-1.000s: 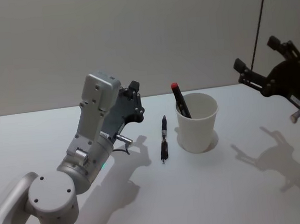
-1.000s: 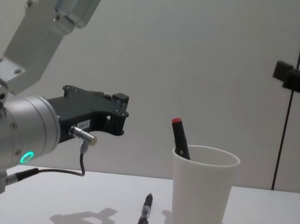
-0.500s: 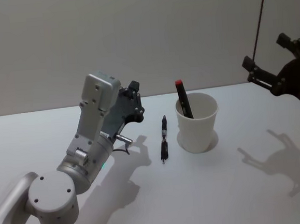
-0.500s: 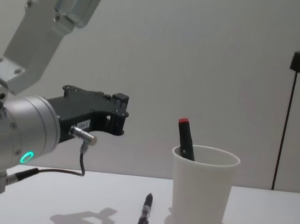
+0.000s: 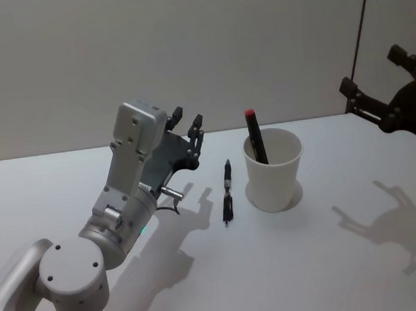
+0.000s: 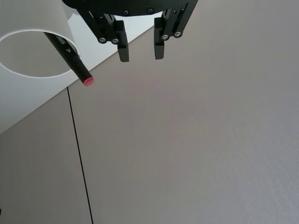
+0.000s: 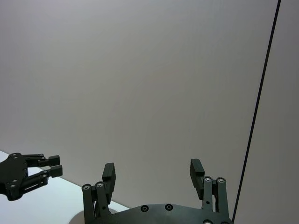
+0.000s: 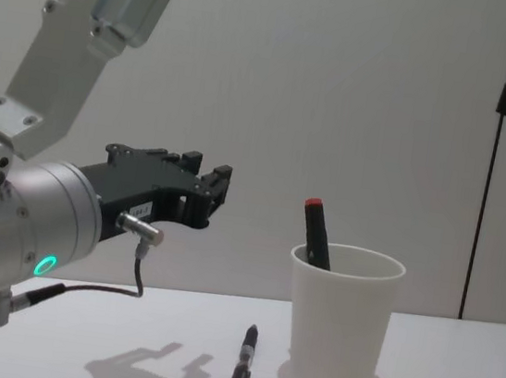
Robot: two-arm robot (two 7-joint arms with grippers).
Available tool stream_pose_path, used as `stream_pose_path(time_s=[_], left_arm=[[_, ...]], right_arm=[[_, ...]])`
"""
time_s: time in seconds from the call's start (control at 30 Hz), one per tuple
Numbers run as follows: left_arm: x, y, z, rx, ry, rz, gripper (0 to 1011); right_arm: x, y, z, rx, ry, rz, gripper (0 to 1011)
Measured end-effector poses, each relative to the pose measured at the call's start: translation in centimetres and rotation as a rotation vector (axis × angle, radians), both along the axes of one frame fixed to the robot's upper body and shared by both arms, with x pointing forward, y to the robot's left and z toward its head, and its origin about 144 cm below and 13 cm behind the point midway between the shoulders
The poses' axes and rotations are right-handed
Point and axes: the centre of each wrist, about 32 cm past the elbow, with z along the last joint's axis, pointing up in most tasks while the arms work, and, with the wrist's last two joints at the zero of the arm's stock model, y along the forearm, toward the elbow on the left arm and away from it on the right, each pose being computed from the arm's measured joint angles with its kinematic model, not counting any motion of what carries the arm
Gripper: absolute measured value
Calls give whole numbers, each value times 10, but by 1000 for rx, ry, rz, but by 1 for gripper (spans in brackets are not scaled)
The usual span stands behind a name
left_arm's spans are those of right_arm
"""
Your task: Place the pen into the pen holder.
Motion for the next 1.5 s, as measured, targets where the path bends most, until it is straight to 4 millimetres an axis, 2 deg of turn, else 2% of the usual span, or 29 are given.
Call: stream_pose_path(time_s=[0.2, 0.23, 0.43, 0.47, 0.5, 0.6, 0.63, 0.7, 0.8, 1.5], left_arm=[[0, 0, 0, 0, 0, 0, 450], [0, 0, 0, 0, 0, 0, 519], [0, 0, -1, 2, 4, 1, 681], [-1, 1, -1, 4, 9, 2, 736], [-1, 1, -1, 5, 12, 3, 736], [-2, 2, -2, 11, 28, 7, 849], [-2, 3, -2, 13, 34, 8, 849], [-3, 4, -3, 18, 51, 12, 934], [-4, 6, -5, 23, 72, 19, 994], [-4, 18, -14, 7, 152, 83, 1001]], right_arm=[[0, 0, 0, 0, 0, 0, 1001], [-1, 0, 0, 0, 0, 0, 1001], [-1, -1, 1, 0, 0, 0, 1001], [-1, -1, 1, 0, 0, 0, 1001], [-1, -1, 1, 0, 0, 0, 1001], [-1, -1, 1, 0, 0, 0, 1001], [-1, -1, 1, 0, 0, -1, 1001], [-1, -1, 1, 0, 0, 0, 1001], [-1, -1, 1, 0, 0, 0, 1001], [-1, -1, 1, 0, 0, 0, 1001]])
